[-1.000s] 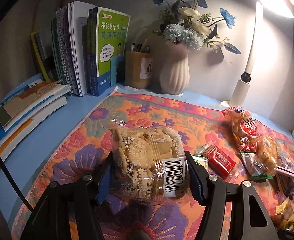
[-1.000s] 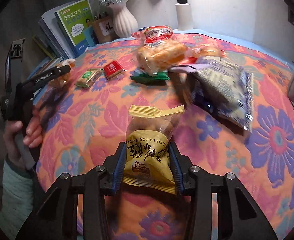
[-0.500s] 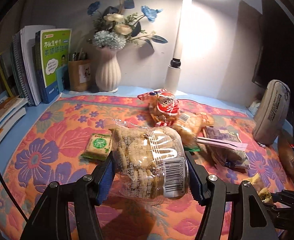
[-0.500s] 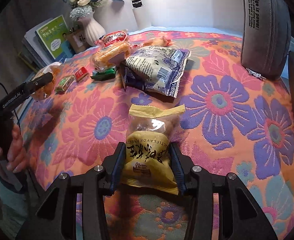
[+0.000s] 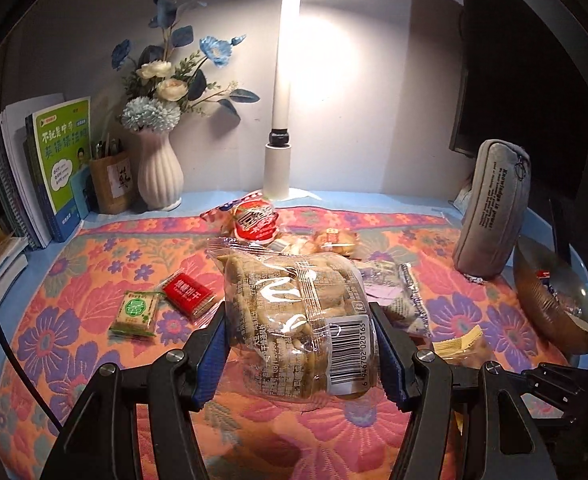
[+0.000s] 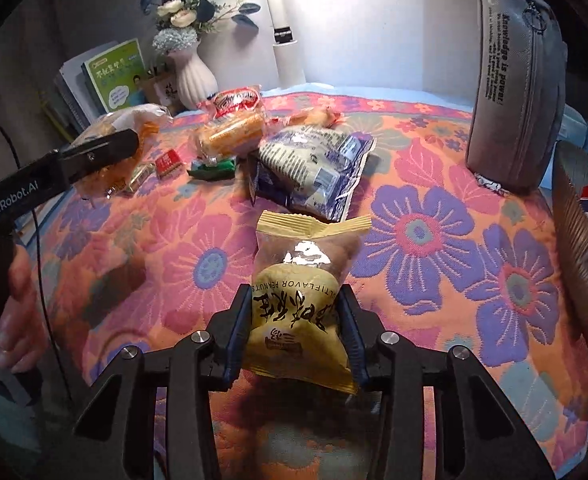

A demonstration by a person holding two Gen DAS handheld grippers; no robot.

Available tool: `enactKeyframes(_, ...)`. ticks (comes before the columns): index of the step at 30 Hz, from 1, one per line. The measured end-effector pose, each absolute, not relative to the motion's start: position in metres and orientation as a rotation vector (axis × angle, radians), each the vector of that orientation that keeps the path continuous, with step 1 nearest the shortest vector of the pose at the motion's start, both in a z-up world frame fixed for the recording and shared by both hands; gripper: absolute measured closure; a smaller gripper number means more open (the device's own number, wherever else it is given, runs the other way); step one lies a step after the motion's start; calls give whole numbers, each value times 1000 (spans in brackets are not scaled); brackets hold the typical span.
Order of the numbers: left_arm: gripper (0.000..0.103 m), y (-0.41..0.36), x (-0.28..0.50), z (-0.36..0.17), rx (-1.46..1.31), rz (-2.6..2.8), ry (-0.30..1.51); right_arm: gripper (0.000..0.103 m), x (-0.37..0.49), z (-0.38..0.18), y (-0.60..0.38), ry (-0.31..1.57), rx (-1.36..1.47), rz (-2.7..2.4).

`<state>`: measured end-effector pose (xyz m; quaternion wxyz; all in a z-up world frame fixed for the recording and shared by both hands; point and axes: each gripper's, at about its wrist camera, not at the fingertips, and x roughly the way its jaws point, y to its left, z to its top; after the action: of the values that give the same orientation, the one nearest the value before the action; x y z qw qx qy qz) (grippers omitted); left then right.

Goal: Organize snacks
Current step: 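Carry the cookie tub and yellow bun bag toward the glass plate, then lower both snacks onto the glass plate and open both grippers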

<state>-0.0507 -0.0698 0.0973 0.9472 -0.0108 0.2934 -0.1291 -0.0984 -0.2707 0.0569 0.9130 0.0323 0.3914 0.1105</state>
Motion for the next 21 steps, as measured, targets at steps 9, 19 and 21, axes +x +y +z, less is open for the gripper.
enactKeyframes(9,41,-143,-52,132,-5,-399,558,63,-125,108,-339,645,154,100)
enactKeyframes(19,41,-274,-61,154,122,-598,533,63,-141,114,-457,592,293,-157)
enactKeyframes(21,41,-298,-63,154,150,-627,531,63,-144,115,-478,584,306,-206)
